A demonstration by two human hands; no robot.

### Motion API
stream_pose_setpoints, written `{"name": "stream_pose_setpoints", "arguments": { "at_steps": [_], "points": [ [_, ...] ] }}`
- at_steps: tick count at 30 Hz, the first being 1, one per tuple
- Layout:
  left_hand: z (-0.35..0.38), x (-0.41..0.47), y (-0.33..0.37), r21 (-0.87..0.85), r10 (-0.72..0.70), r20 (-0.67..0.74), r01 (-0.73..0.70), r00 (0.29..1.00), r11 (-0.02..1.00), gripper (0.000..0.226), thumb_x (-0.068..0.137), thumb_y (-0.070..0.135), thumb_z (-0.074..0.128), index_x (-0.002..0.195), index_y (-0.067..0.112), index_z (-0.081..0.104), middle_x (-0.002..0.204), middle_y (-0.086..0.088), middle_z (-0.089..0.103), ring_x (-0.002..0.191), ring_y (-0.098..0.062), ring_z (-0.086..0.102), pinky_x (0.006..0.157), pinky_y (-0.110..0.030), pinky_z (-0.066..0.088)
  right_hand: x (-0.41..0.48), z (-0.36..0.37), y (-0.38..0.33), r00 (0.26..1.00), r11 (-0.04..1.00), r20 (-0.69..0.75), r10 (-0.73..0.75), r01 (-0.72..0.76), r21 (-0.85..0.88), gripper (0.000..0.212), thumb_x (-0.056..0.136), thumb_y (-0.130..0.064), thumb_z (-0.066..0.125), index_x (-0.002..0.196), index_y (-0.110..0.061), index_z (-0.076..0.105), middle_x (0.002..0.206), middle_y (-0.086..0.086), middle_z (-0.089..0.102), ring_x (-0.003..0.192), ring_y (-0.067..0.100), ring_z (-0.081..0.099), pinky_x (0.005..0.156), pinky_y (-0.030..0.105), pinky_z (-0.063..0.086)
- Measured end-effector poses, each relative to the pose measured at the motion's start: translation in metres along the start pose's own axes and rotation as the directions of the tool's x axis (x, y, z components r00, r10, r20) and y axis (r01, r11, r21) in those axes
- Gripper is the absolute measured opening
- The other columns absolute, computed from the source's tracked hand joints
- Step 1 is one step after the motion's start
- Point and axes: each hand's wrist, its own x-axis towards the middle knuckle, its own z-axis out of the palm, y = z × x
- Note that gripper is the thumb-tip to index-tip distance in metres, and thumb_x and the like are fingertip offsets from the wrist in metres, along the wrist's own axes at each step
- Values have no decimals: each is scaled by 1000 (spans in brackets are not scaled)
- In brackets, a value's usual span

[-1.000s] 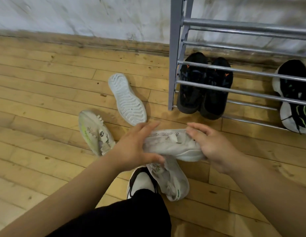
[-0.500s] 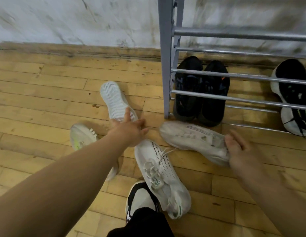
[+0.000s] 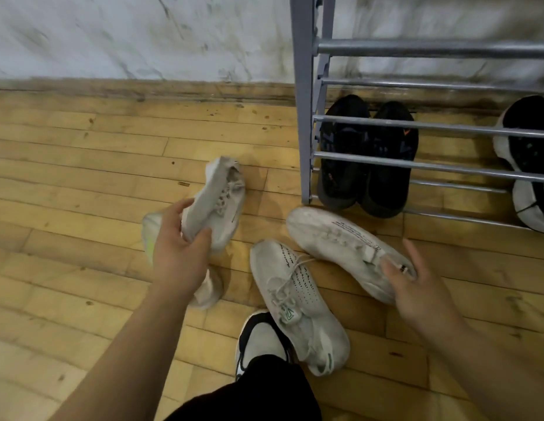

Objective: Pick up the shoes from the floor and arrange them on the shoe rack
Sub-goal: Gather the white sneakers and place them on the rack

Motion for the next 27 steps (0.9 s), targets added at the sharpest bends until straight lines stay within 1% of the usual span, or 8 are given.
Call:
{"name": "stream_pose_setpoints", "arguments": {
  "at_steps": [2,8,12,15,19,21,23,27],
  "points": [
    [-11,-9,-4,-59,29,41,-27,999,998,42,96,17,64,125,47,55,106,17,71,85,1,69,74,-30,55,-4,3,3,999,999,31,-17,18,-34,76,93,-58,60,158,-46,23,159,-5,42,140,21,46,108,38,41],
    [-35,-4,-6,-247,22,236,38,972,968,30,96,39,63,122,54,63,112,-2,75,101,-23,73,87,-46,58,-13,8,16,992,998,125,-19,27,-65,84,89,-64,63,158,-50,17,161,-8,38,144,18,41,115,42,37],
    [-56,10,11,-199,112,531,-5,840,980,41,92,43,70,132,49,62,113,-1,75,101,-23,72,80,-33,58,-15,7,22,986,997,168,-3,16,-77,89,87,-61,67,159,-47,16,158,-13,39,143,16,41,116,45,38],
    [-74,32,29,-198,107,661,35,743,980,67,72,62,82,134,44,63,111,-9,75,92,-22,70,72,-33,56,-18,6,20,980,996,198,-8,25,-82,82,93,-51,65,160,-42,18,139,-21,40,132,10,44,110,38,41],
    [-69,45,44,-137,11,789,158,614,978,45,89,28,73,133,37,67,105,-15,74,84,-25,70,67,-29,62,-17,5,16,975,994,221,9,16,-108,82,93,-49,66,159,-45,18,135,-22,44,123,12,52,103,46,50],
    [-41,41,45,-71,-56,734,158,677,985,46,87,27,71,131,35,67,105,-14,76,87,-29,71,70,-32,63,-17,6,17,972,993,235,16,13,-121,86,91,-51,70,159,-46,17,136,-24,43,125,14,53,101,49,52],
    [-4,30,37,-22,-68,592,100,803,995,59,82,38,79,138,35,59,108,-4,76,96,-23,71,75,-30,61,-16,7,21,969,989,246,2,34,-142,91,87,-53,72,159,-46,17,144,-23,43,130,14,52,103,49,51],
    [45,-2,11,72,-144,272,129,952,989,97,80,49,83,157,38,26,153,-1,40,132,-23,49,103,-44,48,-15,5,24,952,994,306,-28,60,-94,97,86,-35,80,160,-44,17,145,-19,50,118,-2,57,91,27,52]
  ]
}}
